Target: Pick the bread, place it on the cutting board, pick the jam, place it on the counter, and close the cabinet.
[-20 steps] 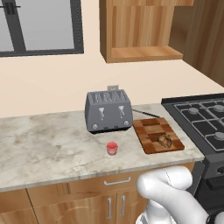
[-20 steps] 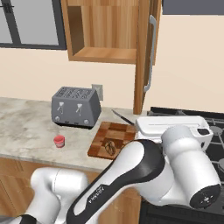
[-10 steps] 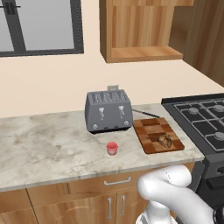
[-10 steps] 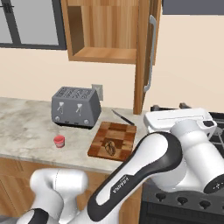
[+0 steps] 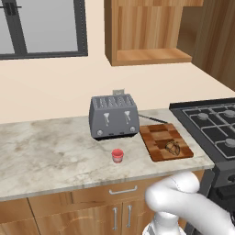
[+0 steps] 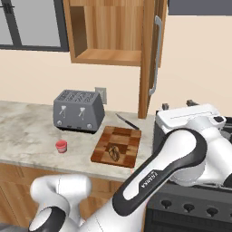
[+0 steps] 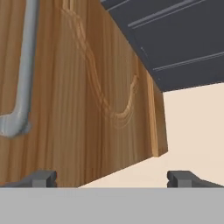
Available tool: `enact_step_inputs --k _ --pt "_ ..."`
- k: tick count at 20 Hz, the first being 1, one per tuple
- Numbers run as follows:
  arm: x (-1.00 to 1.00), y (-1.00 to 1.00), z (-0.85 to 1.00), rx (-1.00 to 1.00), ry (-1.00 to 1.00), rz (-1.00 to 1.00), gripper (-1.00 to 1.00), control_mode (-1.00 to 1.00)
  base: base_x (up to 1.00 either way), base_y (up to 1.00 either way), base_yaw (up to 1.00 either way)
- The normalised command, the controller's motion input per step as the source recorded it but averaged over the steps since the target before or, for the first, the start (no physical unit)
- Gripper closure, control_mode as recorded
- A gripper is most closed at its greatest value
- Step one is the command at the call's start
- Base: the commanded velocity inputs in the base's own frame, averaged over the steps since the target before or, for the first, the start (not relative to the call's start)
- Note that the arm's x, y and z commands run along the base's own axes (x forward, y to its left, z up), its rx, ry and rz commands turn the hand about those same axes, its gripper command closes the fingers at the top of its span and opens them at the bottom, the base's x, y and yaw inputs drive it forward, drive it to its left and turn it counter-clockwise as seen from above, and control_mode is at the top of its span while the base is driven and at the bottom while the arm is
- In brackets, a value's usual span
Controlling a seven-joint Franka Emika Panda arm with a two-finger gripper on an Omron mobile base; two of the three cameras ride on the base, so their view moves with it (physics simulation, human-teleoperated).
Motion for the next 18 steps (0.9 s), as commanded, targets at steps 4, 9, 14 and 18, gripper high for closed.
enact_step_inputs --k 4,9,14,18 --pt "0.33 -0.19 0.0 0.01 -0.02 0.14 -1.0 -1.0 0.0 0.0 0.0" --pt "0.15 -0.05 0.0 0.0 -0.02 0.15 -1.0 -1.0 0.0 0.0 0.0" --pt "0.05 0.0 0.0 0.0 0.0 0.14 -1.0 -1.0 0.0 0.0 0.0" --pt "0.06 0.0 0.0 0.0 0.0 0.11 -1.0 -1.0 0.0 0.0 0.0"
